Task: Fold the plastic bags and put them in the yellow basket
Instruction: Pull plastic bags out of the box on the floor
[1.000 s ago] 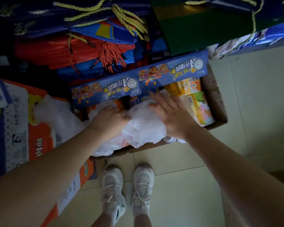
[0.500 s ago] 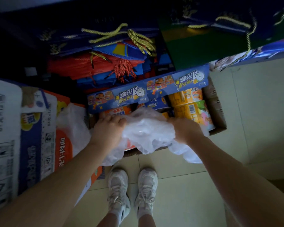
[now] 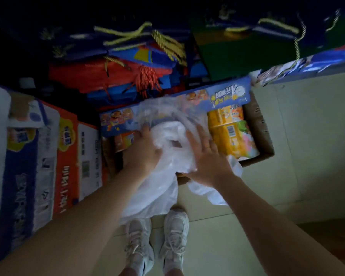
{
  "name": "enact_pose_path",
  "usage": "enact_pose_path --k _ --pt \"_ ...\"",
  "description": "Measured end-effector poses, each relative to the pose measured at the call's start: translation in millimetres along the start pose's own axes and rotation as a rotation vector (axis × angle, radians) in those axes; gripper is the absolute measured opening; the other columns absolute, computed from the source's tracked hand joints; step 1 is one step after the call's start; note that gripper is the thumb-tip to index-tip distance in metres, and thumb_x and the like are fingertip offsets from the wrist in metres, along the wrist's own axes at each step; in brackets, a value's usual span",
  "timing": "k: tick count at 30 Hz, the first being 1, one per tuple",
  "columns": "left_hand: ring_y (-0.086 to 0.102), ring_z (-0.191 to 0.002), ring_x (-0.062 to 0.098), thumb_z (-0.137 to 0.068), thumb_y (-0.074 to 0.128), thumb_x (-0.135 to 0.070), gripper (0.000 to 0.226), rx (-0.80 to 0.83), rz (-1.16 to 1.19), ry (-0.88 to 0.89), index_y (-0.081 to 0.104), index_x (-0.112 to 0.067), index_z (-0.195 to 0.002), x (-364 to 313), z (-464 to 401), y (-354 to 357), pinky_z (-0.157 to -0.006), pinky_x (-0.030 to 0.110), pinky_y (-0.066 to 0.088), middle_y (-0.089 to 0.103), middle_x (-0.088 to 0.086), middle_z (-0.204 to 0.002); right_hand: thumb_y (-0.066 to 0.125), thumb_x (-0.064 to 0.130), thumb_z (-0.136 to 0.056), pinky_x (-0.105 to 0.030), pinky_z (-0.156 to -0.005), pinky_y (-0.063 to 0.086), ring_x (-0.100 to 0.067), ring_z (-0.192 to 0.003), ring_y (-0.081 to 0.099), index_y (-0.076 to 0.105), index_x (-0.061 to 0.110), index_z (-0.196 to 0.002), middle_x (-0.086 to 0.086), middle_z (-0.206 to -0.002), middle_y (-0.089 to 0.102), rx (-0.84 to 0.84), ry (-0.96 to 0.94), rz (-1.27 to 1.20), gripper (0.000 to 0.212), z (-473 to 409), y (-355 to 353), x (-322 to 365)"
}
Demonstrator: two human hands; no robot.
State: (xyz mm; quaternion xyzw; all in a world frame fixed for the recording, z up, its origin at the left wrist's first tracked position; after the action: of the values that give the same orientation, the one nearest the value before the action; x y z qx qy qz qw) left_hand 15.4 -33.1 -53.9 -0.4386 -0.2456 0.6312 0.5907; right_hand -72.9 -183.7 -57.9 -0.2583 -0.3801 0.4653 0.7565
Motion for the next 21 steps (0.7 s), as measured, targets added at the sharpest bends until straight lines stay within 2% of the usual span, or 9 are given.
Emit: enact_pose_path --k 2,5,7,9,11,14,16,19,21 --pt "0.050 -0.115 0.035 -0.087 0.058 -0.028 0.069 -0.037 0.223 0.061 0.019 -0.013 -0.141 6 6 17 -0.089 0.040 0.044 0.038 0.018 -0.138 0.059 0.063 -0.074 -0.045 -0.111 0.025 -0.029 -0.144 -0.001 -0.027 0.033 -0.139 -0.001 -0.154 -0.027 0.044 -0.017 -0.046 0.112 -8 14 -1" --pt "0.010 -0.141 0.018 -0.085 0.054 -0.047 0.085 -0.003 0.513 0.258 0.002 -0.021 -0.146 7 21 33 -0.111 0.027 0.016 0.003 0.007 -0.154 0.055 0.067 -0.070 -0.045 -0.113 0.020 -0.025 -0.144 -0.007 -0.023 0.030 -0.144 0.006 -0.154 -0.026 0.049 -0.014 -0.124 0.113 -18 24 -7" --pt "-0.011 -0.141 0.013 -0.065 0.042 -0.083 0.108 0.061 0.418 0.428 -0.013 -0.030 -0.143 10 28 39 -0.114 0.028 0.002 -0.014 -0.001 -0.152 0.056 0.063 -0.070 -0.046 -0.114 0.022 -0.026 -0.145 -0.003 -0.024 0.028 -0.144 0.008 -0.156 -0.017 0.027 -0.029 -0.143 0.115 -25 28 -11" --pt "-0.016 -0.140 0.017 -0.049 0.036 -0.094 0.128 0.044 0.113 0.528 -0.026 -0.029 -0.141 21 29 46 -0.113 0.038 -0.006 -0.019 0.000 -0.152 0.066 0.053 -0.073 -0.046 -0.112 0.026 -0.028 -0.145 0.004 -0.024 0.024 -0.144 0.003 -0.159 -0.003 -0.009 -0.019 -0.153 0.119 -32 28 -14" --pt "-0.012 -0.141 0.026 -0.047 0.040 -0.090 0.134 -0.051 -0.132 0.598 -0.027 -0.022 -0.141 25 28 46 -0.111 0.046 -0.010 -0.013 0.006 -0.153 0.071 0.048 -0.073 -0.044 -0.108 0.033 -0.032 -0.142 0.016 -0.024 0.018 -0.144 -0.005 -0.157 0.011 -0.047 -0.004 -0.131 0.122 -37 24 -14" --pt "-0.005 -0.142 0.030 -0.062 0.041 -0.080 0.119 -0.187 -0.260 0.762 -0.013 -0.015 -0.146 6 22 41 -0.112 0.048 -0.006 -0.002 0.014 -0.155 0.070 0.043 -0.077 -0.038 -0.085 0.046 -0.032 -0.123 0.047 -0.019 0.018 -0.146 -0.012 -0.149 0.033 -0.023 0.081 -0.111 0.115 -42 21 -14" --pt "0.021 -0.138 0.033 -0.066 0.051 -0.068 0.109 -0.239 -0.301 0.820 0.004 -0.013 -0.148 -6 8 38 -0.112 0.045 0.006 0.026 0.018 -0.149 0.064 0.041 -0.084 -0.035 -0.072 0.046 -0.032 -0.105 0.060 0.010 0.021 -0.147 -0.012 -0.128 0.055 -0.048 0.161 -0.010 0.085 -42 20 -20" --pt "0.055 -0.112 0.036 -0.054 0.079 -0.046 0.108 -0.213 -0.413 0.816 0.026 -0.008 -0.139 -9 -10 40 -0.099 0.042 0.039 0.059 0.018 -0.119 0.066 0.042 -0.079 -0.030 -0.069 0.044 -0.028 -0.088 0.064 0.061 0.020 -0.103 -0.005 -0.091 0.069 -0.240 0.146 0.247 0.033 -34 13 -32" --pt "0.061 -0.091 0.034 -0.052 0.084 -0.031 0.090 -0.197 -0.440 0.877 0.040 -0.009 -0.127 -8 -11 41 -0.080 0.040 0.050 0.063 0.014 -0.100 0.080 0.047 -0.052 -0.031 -0.070 0.046 -0.031 -0.079 0.062 0.068 0.017 -0.075 -0.008 -0.077 0.067 -0.254 0.059 0.362 0.040 -27 14 -38"
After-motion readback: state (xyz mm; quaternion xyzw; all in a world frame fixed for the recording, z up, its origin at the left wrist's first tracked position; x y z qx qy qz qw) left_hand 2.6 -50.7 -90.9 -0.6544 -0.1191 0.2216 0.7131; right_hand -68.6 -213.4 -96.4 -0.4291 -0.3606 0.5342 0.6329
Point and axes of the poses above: each hand's wrist, its own z-axis away from the middle knuckle, its own y-axis out of the palm, x = y × z, the point moved 4 cm from there along -z, towards the middle knuckle
